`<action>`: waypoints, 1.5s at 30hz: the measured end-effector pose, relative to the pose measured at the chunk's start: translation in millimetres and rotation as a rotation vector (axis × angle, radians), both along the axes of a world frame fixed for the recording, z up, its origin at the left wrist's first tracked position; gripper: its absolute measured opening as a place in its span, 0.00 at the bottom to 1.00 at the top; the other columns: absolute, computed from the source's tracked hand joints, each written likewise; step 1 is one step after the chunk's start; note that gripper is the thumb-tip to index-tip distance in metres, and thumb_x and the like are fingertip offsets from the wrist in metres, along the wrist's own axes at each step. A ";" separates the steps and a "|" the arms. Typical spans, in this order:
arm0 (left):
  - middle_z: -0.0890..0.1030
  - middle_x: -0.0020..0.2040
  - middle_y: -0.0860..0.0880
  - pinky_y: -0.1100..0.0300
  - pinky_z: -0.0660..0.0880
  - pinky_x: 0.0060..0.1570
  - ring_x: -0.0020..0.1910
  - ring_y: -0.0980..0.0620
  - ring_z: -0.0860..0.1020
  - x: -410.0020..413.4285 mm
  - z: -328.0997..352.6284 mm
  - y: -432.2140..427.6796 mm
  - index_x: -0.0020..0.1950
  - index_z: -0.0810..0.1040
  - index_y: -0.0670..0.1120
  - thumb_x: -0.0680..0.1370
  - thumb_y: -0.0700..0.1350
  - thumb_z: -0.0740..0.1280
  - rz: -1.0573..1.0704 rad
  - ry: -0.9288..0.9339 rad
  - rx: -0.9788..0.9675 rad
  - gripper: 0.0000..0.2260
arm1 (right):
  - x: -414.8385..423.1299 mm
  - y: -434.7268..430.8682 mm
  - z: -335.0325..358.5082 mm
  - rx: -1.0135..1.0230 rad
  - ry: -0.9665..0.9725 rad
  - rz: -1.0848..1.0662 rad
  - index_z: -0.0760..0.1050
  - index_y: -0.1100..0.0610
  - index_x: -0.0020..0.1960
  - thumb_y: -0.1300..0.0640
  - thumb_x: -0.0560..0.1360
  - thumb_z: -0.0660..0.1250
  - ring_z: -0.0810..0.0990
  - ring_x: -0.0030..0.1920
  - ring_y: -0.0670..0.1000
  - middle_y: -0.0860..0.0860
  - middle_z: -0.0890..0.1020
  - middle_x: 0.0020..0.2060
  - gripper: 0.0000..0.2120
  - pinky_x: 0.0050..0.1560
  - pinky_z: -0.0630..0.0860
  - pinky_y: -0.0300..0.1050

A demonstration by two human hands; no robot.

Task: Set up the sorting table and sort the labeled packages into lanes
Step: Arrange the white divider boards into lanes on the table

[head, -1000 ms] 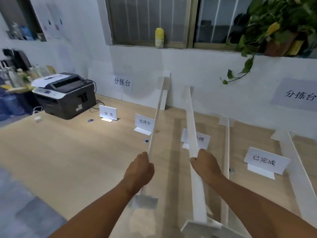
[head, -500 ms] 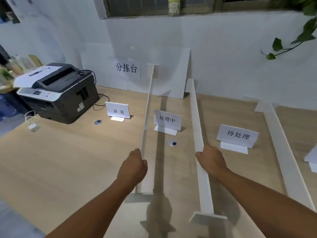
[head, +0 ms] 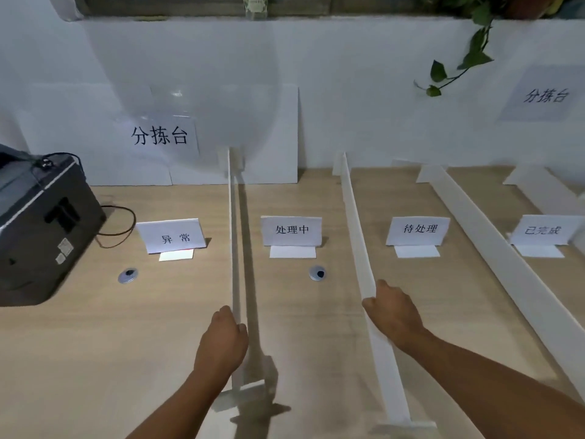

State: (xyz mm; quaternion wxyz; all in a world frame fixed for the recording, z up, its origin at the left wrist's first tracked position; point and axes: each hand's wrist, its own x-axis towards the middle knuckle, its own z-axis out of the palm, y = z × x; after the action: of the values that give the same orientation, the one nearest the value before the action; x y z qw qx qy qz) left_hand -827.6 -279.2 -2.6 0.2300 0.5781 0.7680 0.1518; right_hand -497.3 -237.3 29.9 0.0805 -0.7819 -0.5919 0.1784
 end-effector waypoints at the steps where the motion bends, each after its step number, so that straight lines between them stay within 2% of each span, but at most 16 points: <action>1: 0.73 0.48 0.49 0.55 0.72 0.41 0.41 0.52 0.74 -7.1 -7.5 1.2 0.53 0.70 0.47 0.82 0.45 0.61 -0.007 -0.005 -0.017 0.03 | -5.7 0.3 -4.4 -0.004 0.005 -0.012 0.69 0.57 0.48 0.54 0.75 0.61 0.76 0.39 0.55 0.52 0.76 0.39 0.07 0.35 0.71 0.45; 3: 0.73 0.48 0.49 0.55 0.74 0.41 0.40 0.54 0.74 -21.3 -19.4 5.9 0.53 0.69 0.48 0.82 0.45 0.61 -0.018 -0.008 -0.026 0.03 | -14.8 3.7 -13.4 -0.008 0.012 -0.023 0.68 0.57 0.48 0.54 0.76 0.62 0.76 0.39 0.55 0.52 0.76 0.39 0.07 0.34 0.70 0.45; 6: 0.72 0.45 0.51 0.55 0.69 0.38 0.38 0.55 0.72 -38.1 -31.3 12.3 0.48 0.68 0.49 0.81 0.46 0.61 -0.009 -0.012 -0.025 0.03 | -24.1 12.6 -26.9 -0.034 -0.005 -0.036 0.67 0.57 0.47 0.54 0.75 0.62 0.74 0.38 0.56 0.53 0.74 0.37 0.07 0.33 0.67 0.44; 11: 0.70 0.44 0.53 0.57 0.66 0.33 0.37 0.54 0.73 -44.3 -49.4 -11.4 0.46 0.66 0.52 0.81 0.47 0.59 -0.044 0.008 -0.071 0.05 | -27.8 14.5 -45.8 -0.034 -0.016 -0.049 0.66 0.57 0.45 0.55 0.75 0.62 0.69 0.31 0.49 0.51 0.72 0.34 0.07 0.27 0.60 0.41; 16: 0.68 0.44 0.54 0.62 0.62 0.31 0.36 0.56 0.71 -49.1 -55.5 -18.1 0.45 0.64 0.52 0.82 0.46 0.59 -0.033 0.005 -0.097 0.06 | -23.9 7.3 -48.0 -0.070 -0.026 -0.045 0.66 0.58 0.45 0.57 0.74 0.62 0.72 0.34 0.56 0.53 0.72 0.34 0.06 0.32 0.64 0.45; 19: 0.69 0.45 0.53 0.62 0.64 0.31 0.36 0.55 0.73 -48.0 -56.7 -16.7 0.47 0.66 0.50 0.82 0.45 0.59 -0.036 0.006 -0.095 0.04 | -21.0 4.6 -48.8 -0.074 -0.028 -0.042 0.66 0.59 0.45 0.58 0.75 0.61 0.72 0.34 0.55 0.53 0.73 0.34 0.05 0.32 0.66 0.46; 24: 0.72 0.47 0.50 0.57 0.72 0.35 0.38 0.55 0.74 -45.2 -57.6 -17.6 0.52 0.67 0.48 0.82 0.46 0.60 -0.012 0.003 -0.115 0.02 | -19.5 0.1 -57.7 -0.078 -0.055 -0.023 0.67 0.59 0.47 0.56 0.76 0.60 0.72 0.33 0.54 0.52 0.73 0.34 0.06 0.34 0.68 0.46; 26: 0.74 0.53 0.49 0.56 0.74 0.39 0.41 0.53 0.76 -43.6 -49.4 -18.3 0.59 0.69 0.46 0.82 0.47 0.61 0.017 0.014 -0.148 0.08 | -19.1 -4.5 -55.3 -0.101 -0.079 -0.011 0.68 0.59 0.49 0.52 0.78 0.60 0.75 0.37 0.56 0.53 0.76 0.38 0.09 0.35 0.69 0.46; 28: 0.73 0.63 0.45 0.53 0.75 0.46 0.54 0.46 0.78 -41.7 -33.0 -19.5 0.70 0.67 0.44 0.82 0.51 0.62 0.031 0.068 -0.140 0.19 | -16.2 -11.4 -44.0 -0.111 -0.090 0.005 0.70 0.59 0.53 0.47 0.80 0.59 0.79 0.43 0.59 0.56 0.80 0.44 0.14 0.38 0.71 0.46; 29: 0.71 0.68 0.43 0.51 0.76 0.52 0.61 0.43 0.75 -39.3 -20.2 -17.6 0.73 0.66 0.43 0.82 0.53 0.63 0.023 0.102 -0.098 0.24 | -13.1 -14.0 -34.4 -0.095 -0.088 0.009 0.71 0.59 0.55 0.45 0.81 0.59 0.80 0.45 0.59 0.56 0.81 0.46 0.17 0.39 0.73 0.46; 31: 0.71 0.71 0.42 0.48 0.73 0.63 0.69 0.42 0.70 -27.6 13.4 -5.4 0.75 0.66 0.41 0.81 0.54 0.65 -0.034 0.125 0.059 0.27 | -3.4 -18.1 -8.0 -0.045 -0.094 0.001 0.72 0.58 0.57 0.42 0.81 0.58 0.81 0.48 0.59 0.56 0.82 0.49 0.19 0.44 0.77 0.48; 34: 0.73 0.71 0.41 0.46 0.65 0.72 0.72 0.42 0.67 6.6 63.4 20.7 0.74 0.69 0.39 0.80 0.57 0.66 -0.243 0.108 0.231 0.29 | 20.3 -33.2 35.9 0.069 -0.115 -0.032 0.72 0.57 0.64 0.39 0.80 0.59 0.78 0.58 0.58 0.55 0.80 0.57 0.23 0.53 0.78 0.51; 36: 0.67 0.77 0.44 0.46 0.58 0.76 0.78 0.43 0.60 44.9 87.6 33.6 0.79 0.65 0.42 0.79 0.62 0.64 -0.377 0.106 0.240 0.34 | 40.8 -52.3 63.5 0.156 -0.154 -0.045 0.71 0.56 0.70 0.39 0.80 0.59 0.73 0.66 0.57 0.56 0.77 0.64 0.27 0.61 0.74 0.51; 39: 0.60 0.81 0.48 0.46 0.49 0.79 0.81 0.45 0.52 125.6 116.6 25.9 0.81 0.60 0.46 0.79 0.69 0.59 -0.577 0.105 0.296 0.39 | 93.0 -104.1 102.9 0.203 -0.281 -0.056 0.63 0.56 0.78 0.37 0.81 0.57 0.62 0.77 0.57 0.57 0.68 0.75 0.33 0.75 0.61 0.51; 41: 0.59 0.82 0.48 0.45 0.48 0.79 0.81 0.45 0.52 184.4 132.8 9.3 0.82 0.59 0.46 0.78 0.71 0.56 -0.686 0.074 0.345 0.40 | 138.4 -144.1 122.6 0.187 -0.348 -0.107 0.57 0.53 0.81 0.35 0.81 0.54 0.55 0.80 0.56 0.55 0.61 0.80 0.35 0.78 0.54 0.54; 45: 0.55 0.83 0.49 0.48 0.47 0.79 0.82 0.48 0.50 287.0 147.8 -28.7 0.83 0.55 0.47 0.77 0.73 0.53 -0.854 0.061 0.340 0.42 | 222.6 -228.3 141.9 0.174 -0.354 -0.290 0.54 0.49 0.82 0.32 0.80 0.50 0.53 0.81 0.54 0.54 0.58 0.81 0.36 0.79 0.53 0.54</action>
State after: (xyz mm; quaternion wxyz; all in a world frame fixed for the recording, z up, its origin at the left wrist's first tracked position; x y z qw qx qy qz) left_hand -540.6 -307.9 145.2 0.1511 0.8764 0.4318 0.1501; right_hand -274.6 -465.6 171.8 0.0673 -0.8679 -0.4915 -0.0267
